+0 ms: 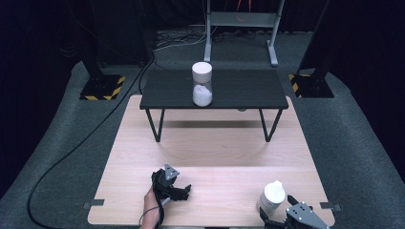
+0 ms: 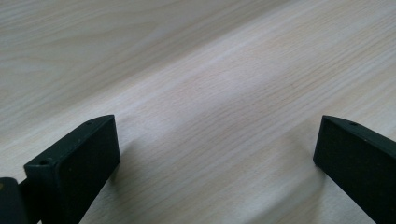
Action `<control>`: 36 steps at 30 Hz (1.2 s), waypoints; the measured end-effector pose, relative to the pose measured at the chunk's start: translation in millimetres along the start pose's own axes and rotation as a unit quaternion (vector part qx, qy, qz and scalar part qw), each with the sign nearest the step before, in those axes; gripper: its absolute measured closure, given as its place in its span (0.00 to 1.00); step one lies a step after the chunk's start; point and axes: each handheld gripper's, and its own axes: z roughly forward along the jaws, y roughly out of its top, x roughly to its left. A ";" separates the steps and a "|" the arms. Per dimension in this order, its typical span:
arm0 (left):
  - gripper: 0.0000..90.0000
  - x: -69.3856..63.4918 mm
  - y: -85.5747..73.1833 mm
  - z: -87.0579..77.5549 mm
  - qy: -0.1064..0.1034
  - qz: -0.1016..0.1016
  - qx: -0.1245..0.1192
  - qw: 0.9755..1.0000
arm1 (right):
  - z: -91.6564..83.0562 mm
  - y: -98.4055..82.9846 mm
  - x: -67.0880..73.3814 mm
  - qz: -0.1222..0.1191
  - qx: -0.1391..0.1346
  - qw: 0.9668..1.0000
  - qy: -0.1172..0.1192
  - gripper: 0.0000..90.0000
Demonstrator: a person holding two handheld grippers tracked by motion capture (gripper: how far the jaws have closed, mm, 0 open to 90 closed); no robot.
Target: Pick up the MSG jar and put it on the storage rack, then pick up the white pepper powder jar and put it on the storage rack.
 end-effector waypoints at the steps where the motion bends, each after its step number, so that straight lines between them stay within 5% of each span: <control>1: 0.00 0.5 -0.2 -0.2 0.000 0.000 0.000 1.000 | -0.1 0.4 0.2 0.000 0.001 1.000 -0.001 0.00; 20: 0.00 -0.4 -2.5 -2.4 -0.001 0.002 0.000 1.000 | 10.6 0.3 6.0 -0.004 0.013 1.000 0.001 0.00; 36: 0.00 -0.2 -2.7 -2.6 -0.002 0.002 0.000 1.000 | 32.7 -17.7 11.5 -0.010 -0.013 1.000 -0.019 0.00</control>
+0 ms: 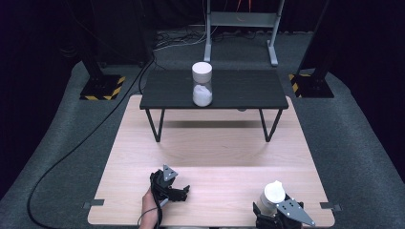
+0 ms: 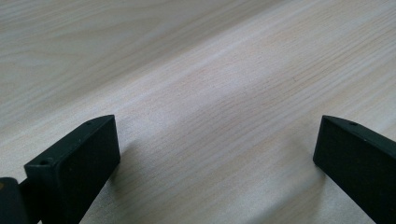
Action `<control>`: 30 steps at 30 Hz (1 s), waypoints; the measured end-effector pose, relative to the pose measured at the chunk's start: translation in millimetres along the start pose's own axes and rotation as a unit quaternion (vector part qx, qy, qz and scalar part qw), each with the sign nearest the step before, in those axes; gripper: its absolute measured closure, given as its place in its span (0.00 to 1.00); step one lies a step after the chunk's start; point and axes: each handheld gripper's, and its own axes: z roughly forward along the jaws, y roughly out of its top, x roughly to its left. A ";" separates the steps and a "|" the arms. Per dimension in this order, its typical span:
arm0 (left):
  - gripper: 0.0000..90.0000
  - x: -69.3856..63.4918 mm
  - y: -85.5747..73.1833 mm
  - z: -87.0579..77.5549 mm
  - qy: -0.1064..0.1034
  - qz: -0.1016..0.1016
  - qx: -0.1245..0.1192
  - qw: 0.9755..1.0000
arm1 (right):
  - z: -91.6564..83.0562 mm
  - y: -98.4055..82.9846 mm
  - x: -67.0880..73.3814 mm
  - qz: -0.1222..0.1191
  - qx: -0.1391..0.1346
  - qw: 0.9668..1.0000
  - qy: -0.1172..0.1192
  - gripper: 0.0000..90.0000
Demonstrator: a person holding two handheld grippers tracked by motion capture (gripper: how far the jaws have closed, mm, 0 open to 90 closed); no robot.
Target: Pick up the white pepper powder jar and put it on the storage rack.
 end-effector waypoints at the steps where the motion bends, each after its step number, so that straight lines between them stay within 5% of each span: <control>1: 0.00 0.0 0.1 0.0 0.000 0.000 0.000 1.000 | 2.8 -0.3 -0.6 0.001 0.002 1.000 -0.003 0.00; 16: 0.00 -0.1 0.1 0.0 0.000 0.000 0.000 1.000 | 16.9 -14.7 -10.2 0.017 0.005 1.000 -0.003 0.02; 22: 0.00 -0.1 0.1 -0.1 0.000 0.000 0.001 1.000 | 20.7 -17.1 -13.9 0.018 0.014 1.000 0.008 0.31; 30: 0.00 -0.4 -0.2 0.0 0.001 0.000 0.000 1.000 | 20.4 -19.8 -12.0 0.014 0.008 1.000 0.008 0.34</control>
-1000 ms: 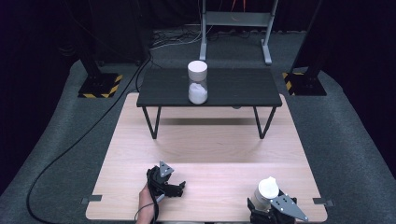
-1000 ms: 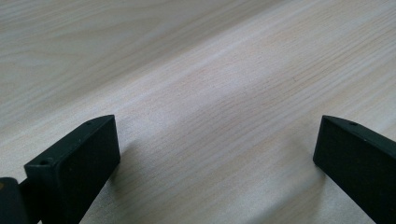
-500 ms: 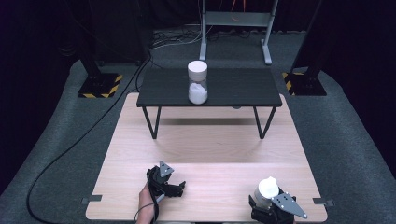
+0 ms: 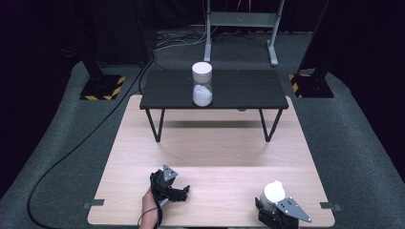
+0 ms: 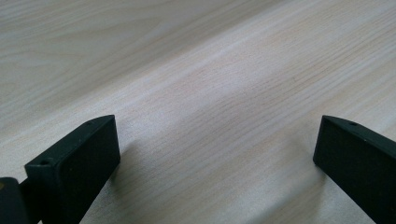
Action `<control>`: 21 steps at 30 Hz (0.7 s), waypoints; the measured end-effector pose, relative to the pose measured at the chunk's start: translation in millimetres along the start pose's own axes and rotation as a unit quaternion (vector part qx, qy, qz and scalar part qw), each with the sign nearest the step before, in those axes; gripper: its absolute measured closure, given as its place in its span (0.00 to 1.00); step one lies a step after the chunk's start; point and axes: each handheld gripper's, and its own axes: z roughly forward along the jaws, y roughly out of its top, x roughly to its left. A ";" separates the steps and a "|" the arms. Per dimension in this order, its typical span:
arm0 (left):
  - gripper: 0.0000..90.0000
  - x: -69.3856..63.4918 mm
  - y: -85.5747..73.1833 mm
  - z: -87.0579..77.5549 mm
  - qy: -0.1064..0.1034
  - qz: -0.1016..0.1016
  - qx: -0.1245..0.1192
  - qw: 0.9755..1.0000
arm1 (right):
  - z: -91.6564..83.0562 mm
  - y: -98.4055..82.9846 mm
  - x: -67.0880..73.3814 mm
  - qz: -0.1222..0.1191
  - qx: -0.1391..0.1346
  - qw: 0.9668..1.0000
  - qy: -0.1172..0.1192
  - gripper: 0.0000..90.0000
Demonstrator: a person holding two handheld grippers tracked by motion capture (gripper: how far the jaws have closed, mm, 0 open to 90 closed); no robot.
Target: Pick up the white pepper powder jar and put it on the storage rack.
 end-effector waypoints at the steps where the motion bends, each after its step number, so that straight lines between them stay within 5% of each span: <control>1: 0.00 -0.2 0.0 0.0 0.000 0.000 0.000 1.000 | 0.0 0.2 -0.1 0.001 0.000 1.000 0.000 0.34; 21: 0.01 -0.3 -0.2 -0.2 0.000 0.001 0.000 1.000 | -17.2 22.1 -13.7 0.010 -0.031 0.999 0.011 0.34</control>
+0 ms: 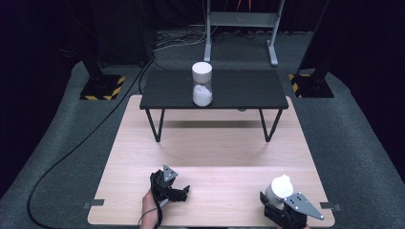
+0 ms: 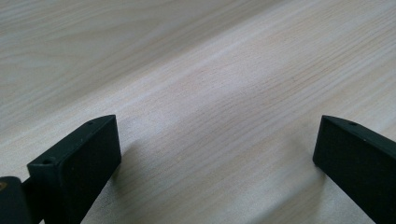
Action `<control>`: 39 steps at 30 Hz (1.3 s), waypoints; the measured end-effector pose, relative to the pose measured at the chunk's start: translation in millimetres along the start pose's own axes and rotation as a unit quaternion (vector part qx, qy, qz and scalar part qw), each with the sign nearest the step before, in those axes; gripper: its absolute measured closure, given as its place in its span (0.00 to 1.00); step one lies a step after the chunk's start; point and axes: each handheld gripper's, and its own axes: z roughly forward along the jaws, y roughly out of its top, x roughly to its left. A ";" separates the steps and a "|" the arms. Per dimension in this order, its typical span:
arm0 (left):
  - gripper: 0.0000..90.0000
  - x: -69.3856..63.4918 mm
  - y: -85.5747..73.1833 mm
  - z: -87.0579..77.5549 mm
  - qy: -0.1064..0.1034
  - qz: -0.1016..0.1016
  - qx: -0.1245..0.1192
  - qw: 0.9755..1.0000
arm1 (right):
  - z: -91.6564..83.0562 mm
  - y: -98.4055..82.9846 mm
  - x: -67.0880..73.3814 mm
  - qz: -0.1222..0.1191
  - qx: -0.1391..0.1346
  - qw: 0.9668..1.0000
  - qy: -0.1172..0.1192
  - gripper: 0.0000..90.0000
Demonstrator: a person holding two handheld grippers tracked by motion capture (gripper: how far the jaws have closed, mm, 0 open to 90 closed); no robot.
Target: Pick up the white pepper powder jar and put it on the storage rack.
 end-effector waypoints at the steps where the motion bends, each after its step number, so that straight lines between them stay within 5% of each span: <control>1: 0.01 -0.3 -0.2 -0.1 0.001 0.000 0.000 1.000 | -0.3 2.1 -0.9 0.000 0.000 1.000 0.000 0.34; 16: 0.01 -0.5 -0.2 -0.2 0.001 -0.001 0.000 1.000 | 2.4 36.7 -10.2 -0.021 -0.016 1.000 0.009 0.34; 39: 0.01 -0.3 -0.3 -0.2 0.001 -0.001 0.000 1.000 | 30.4 88.4 -23.7 -0.038 -0.027 0.998 0.039 0.34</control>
